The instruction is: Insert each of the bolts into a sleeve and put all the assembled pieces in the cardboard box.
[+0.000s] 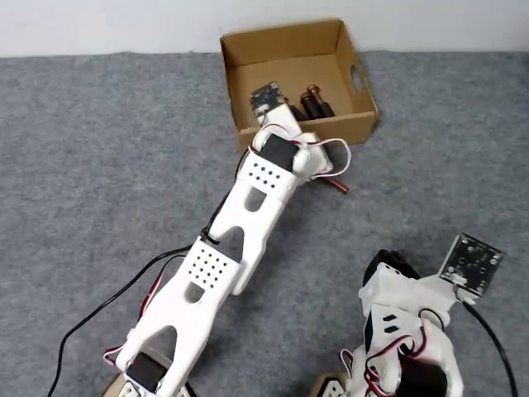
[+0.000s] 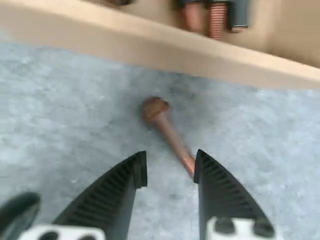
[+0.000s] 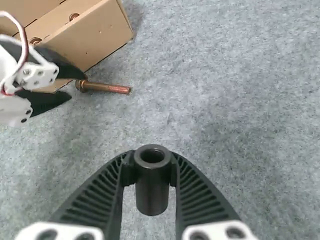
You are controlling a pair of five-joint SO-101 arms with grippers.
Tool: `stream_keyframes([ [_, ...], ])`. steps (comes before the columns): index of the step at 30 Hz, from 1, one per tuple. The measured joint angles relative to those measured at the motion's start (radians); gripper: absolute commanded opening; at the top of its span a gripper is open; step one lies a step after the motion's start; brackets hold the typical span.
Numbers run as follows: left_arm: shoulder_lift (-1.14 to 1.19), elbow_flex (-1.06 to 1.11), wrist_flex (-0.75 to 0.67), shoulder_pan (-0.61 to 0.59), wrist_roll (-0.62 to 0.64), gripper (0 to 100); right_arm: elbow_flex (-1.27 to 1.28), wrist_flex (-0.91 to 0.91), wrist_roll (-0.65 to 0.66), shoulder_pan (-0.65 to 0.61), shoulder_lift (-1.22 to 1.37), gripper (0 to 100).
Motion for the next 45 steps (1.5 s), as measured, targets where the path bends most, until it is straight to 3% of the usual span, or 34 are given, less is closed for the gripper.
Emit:
stream_keyframes([
  [12, 0.061, 0.063, -0.176, 0.006, 0.000, 17, 0.000, 0.000, 0.000, 0.000, 0.000, 0.8],
  [20, 0.080, 0.087, -0.193, 0.003, -0.015, 17, 0.000, 0.000, 0.000, 0.000, 0.000, 0.8],
  [24, 0.078, 0.086, -0.121, -0.003, -0.078, 17, 0.000, 0.000, 0.000, 0.000, 0.000, 0.8],
  [30, 0.060, 0.083, 0.100, -0.003, -0.196, 17, 0.000, 0.000, 0.000, 0.000, 0.000, 0.8],
  [38, -0.015, 0.112, 0.133, -0.060, -0.213, 16, 0.000, 0.000, 0.000, 0.000, 0.000, 0.8],
  [45, -0.161, 0.114, 0.137, -0.026, -0.233, 17, 0.000, 0.000, 0.000, 0.000, 0.000, 0.8],
])
